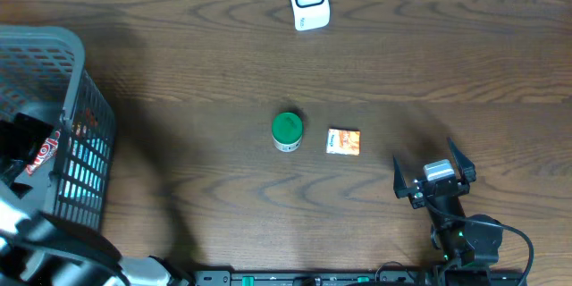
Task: Scan the item barcode
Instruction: 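Reach the left gripper into the basket and grasp the mint-green snack pack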
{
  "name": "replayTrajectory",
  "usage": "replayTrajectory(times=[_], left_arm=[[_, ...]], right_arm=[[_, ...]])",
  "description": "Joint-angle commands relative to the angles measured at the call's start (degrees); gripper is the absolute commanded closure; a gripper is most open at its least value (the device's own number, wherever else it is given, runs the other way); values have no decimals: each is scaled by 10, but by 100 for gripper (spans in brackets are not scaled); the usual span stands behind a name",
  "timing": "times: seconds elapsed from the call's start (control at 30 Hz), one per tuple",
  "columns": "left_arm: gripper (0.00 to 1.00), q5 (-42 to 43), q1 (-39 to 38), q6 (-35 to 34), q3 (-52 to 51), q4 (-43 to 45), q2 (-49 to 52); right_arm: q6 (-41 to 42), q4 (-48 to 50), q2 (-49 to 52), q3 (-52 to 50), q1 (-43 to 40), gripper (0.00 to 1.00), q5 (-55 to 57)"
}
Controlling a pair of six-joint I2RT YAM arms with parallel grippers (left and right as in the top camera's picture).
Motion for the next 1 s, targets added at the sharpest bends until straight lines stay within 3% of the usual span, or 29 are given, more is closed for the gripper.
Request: replayTrajectory(times=[0.0,0.23,0.87,0.97], left_arm=[[1,19,2,61,-2,-5,31],[5,10,2,120,-2,3,93],[5,3,2,128,-2,24,243],[10,17,2,128,-3,30,255]], right_arm=[[8,-3,-1,0,9,1,0],[8,-3,-1,0,9,1,0],[8,-3,-1,0,9,1,0],[8,-3,-1,0,9,1,0]])
